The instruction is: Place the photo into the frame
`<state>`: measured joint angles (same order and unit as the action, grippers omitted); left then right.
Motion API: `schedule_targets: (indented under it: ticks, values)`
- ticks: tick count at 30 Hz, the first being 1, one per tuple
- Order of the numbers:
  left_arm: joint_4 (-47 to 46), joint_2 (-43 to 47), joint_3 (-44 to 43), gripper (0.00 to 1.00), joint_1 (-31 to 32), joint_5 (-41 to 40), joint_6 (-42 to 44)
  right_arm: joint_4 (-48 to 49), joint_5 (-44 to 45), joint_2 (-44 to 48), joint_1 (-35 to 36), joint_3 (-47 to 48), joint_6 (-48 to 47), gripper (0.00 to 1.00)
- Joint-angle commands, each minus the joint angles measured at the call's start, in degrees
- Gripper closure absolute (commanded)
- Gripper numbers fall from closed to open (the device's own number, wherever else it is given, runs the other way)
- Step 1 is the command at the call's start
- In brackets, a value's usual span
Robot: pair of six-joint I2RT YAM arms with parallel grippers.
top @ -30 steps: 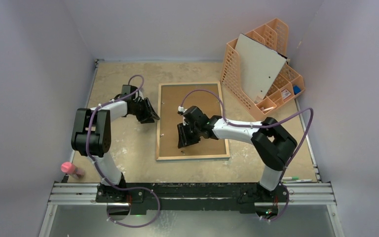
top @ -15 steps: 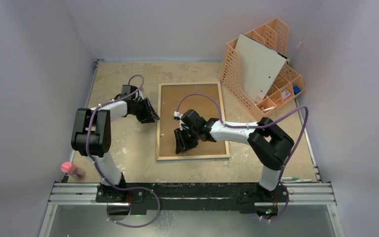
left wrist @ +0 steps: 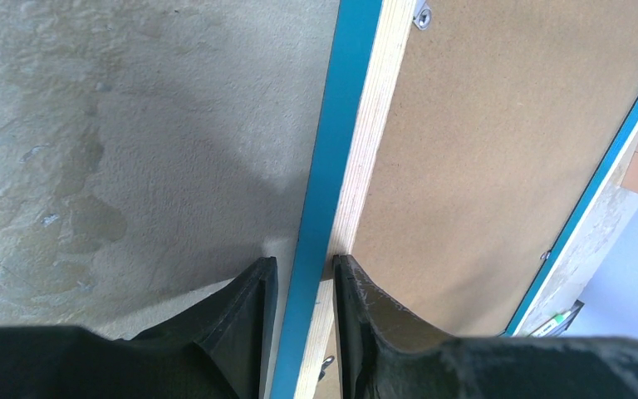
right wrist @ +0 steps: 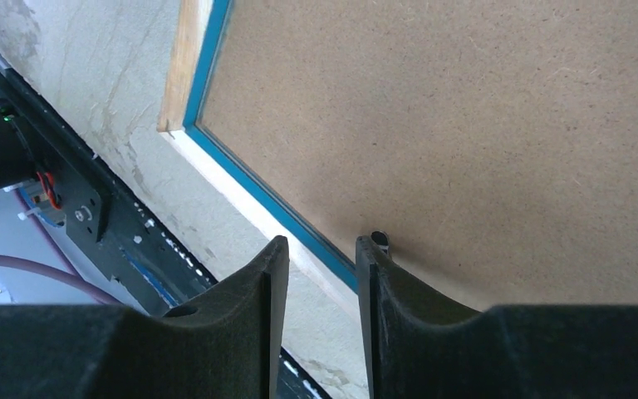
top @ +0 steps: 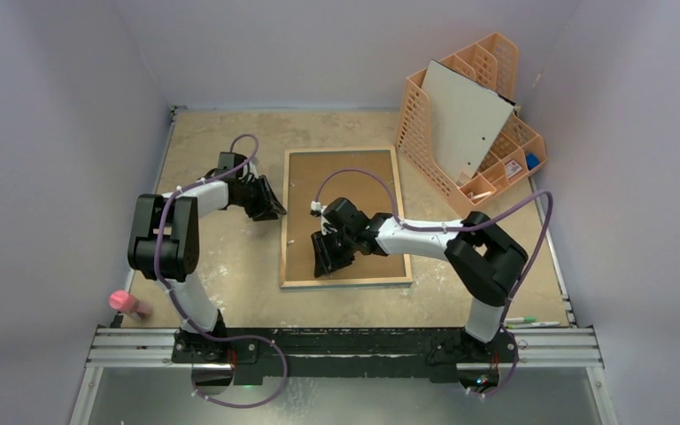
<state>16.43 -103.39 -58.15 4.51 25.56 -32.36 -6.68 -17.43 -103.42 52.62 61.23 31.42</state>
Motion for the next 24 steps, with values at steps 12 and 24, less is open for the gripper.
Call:
schedule_targets:
  ticks: [12,24]
  values:
    - [5.0,-2.2,2.7,0.68,0.6,-1.9,1.5,-1.9,6.0,2.5,-0.1,1.3,-2.1,0.55]
    - [4.8,-2.3,2.0,0.69,0.6,-1.8,0.7,-3.3,-2.8,-0.5,0.0,0.4,-7.8,0.58]
